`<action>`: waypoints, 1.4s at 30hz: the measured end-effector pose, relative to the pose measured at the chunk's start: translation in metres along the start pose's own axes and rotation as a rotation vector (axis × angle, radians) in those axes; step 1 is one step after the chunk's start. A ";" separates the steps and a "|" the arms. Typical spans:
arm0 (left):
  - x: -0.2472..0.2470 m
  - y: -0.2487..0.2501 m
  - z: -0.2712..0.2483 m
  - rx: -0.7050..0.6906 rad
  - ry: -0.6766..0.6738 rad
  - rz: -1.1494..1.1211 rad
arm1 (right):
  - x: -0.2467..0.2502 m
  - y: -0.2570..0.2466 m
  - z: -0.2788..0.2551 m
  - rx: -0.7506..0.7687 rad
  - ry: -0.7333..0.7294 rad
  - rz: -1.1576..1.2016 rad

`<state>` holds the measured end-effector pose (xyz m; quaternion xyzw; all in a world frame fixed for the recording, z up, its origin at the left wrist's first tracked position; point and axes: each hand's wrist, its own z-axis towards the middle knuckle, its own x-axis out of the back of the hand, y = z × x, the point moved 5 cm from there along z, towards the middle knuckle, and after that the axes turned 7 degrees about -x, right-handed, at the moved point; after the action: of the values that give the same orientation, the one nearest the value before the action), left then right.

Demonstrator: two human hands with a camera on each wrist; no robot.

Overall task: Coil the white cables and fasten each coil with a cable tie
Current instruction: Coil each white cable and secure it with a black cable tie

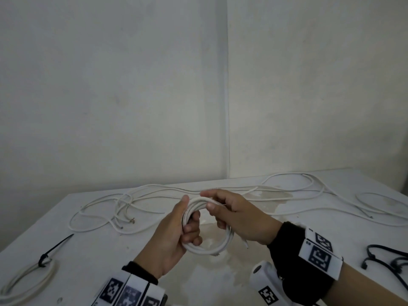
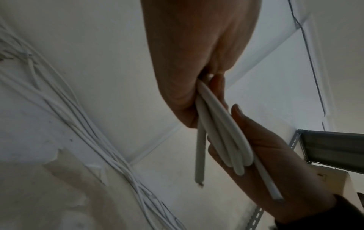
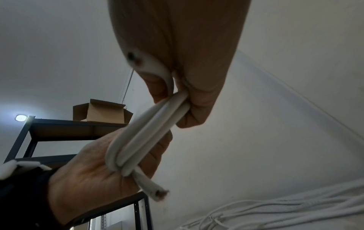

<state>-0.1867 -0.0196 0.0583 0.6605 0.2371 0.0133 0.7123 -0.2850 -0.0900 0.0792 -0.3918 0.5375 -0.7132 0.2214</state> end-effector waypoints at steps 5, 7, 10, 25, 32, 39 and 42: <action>-0.002 0.002 0.002 -0.059 0.040 -0.125 | 0.006 0.005 -0.001 0.016 0.103 0.142; -0.002 -0.001 0.003 -0.061 0.039 -0.201 | 0.007 0.009 -0.001 0.010 0.131 0.169; -0.004 -0.007 0.003 -0.060 -0.025 -0.185 | 0.011 0.013 -0.001 0.003 0.188 0.151; -0.013 -0.007 0.003 -0.069 0.161 0.197 | 0.010 0.003 -0.007 0.104 0.117 -0.073; -0.009 -0.008 0.006 -0.101 0.161 0.076 | 0.016 0.011 -0.007 0.078 0.217 0.043; -0.015 0.002 0.001 -0.064 -0.114 0.340 | 0.014 0.009 -0.006 0.063 0.094 0.028; -0.024 0.000 -0.001 -0.066 -0.166 0.371 | 0.014 0.006 -0.008 0.052 0.050 0.021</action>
<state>-0.2080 -0.0263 0.0659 0.6679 0.0512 0.0976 0.7360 -0.2997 -0.0974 0.0774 -0.3623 0.5281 -0.7341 0.2256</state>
